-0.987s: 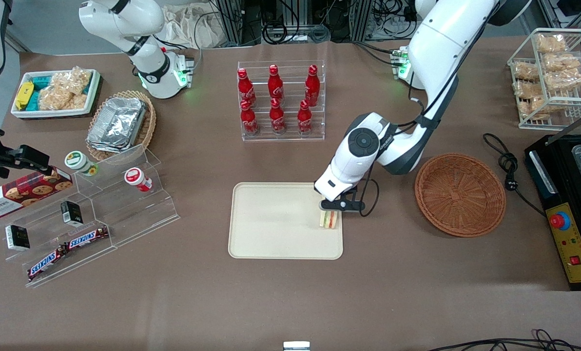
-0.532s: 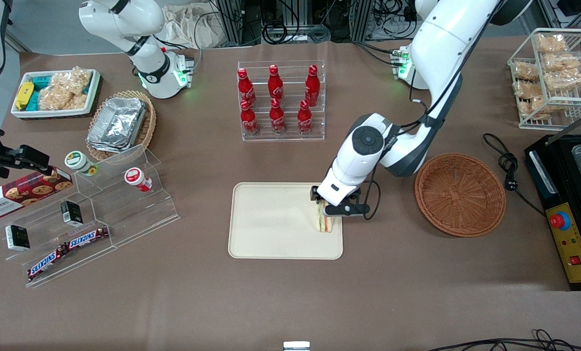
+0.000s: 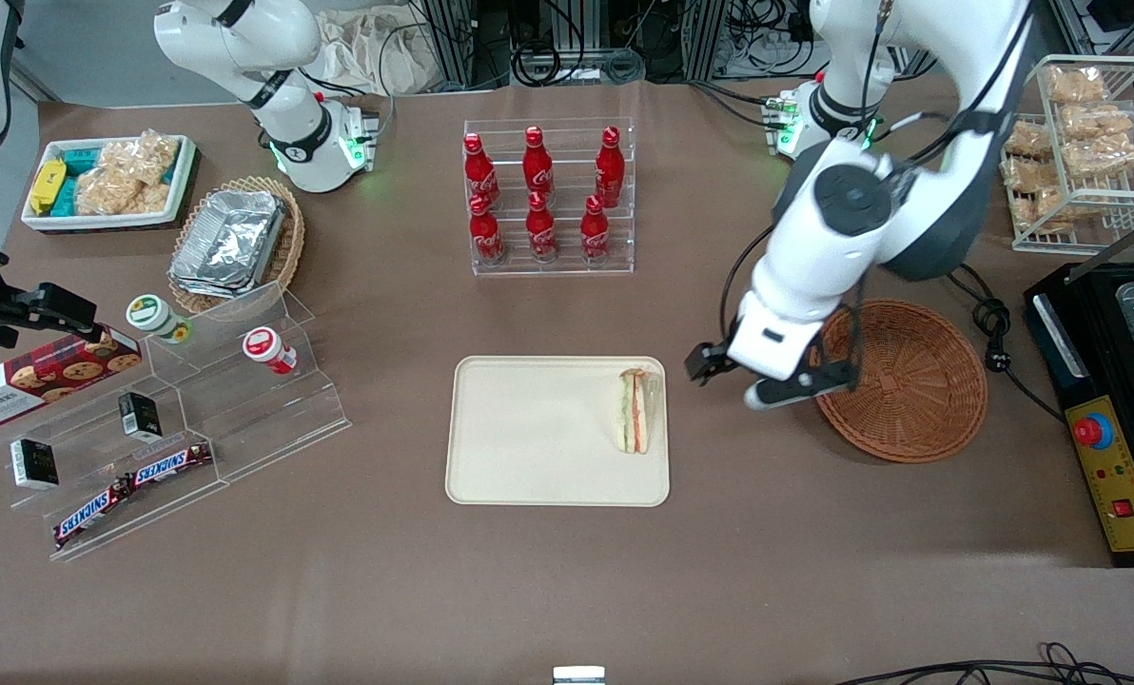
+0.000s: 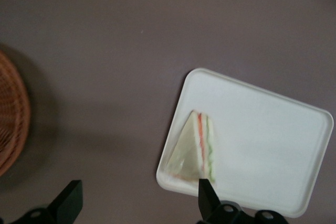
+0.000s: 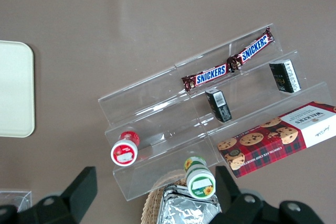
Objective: Place sandwich from basket to tray
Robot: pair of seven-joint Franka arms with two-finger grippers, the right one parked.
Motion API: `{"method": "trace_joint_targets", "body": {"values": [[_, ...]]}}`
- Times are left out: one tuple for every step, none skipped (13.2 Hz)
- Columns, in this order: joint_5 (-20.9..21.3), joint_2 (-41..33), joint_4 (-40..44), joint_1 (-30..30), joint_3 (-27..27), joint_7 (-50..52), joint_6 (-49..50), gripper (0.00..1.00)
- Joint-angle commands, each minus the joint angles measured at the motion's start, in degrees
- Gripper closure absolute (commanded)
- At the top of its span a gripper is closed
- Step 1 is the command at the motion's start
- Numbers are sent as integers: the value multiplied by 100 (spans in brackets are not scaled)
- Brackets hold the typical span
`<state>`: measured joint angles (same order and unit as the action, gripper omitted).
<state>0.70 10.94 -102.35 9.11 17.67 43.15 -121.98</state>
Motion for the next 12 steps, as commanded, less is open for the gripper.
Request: {"method": "trace_joint_targets", "body": {"values": [[-535, -757, -31, -566, 44, -1084, 1249, 1], [-606, -951, 117, -716, 9, -1498, 1882, 1], [-589, -1075, 284, -839, -44, -1807, 2488, 1], [-580, -1189, 477, -901, -279, -2097, 2990, 1], [-597, -1417, 488, -858, -603, -2413, 3257, 1], [-606, -1680, 436, -849, -833, -2686, 3398, 1], [-554, -1822, 365, -849, -905, -2759, 3504, 1], [-493, -1841, 373, -849, -905, -2777, 3540, 1], [-492, -1780, 469, -866, -888, -2751, 3532, 1], [-483, -1684, 636, -901, -870, -2750, 3558, 1], [-483, -1569, 811, -902, -870, -2742, 3662, 1], [-492, -1446, 1022, -919, -879, -2742, 3811, 1]]}}
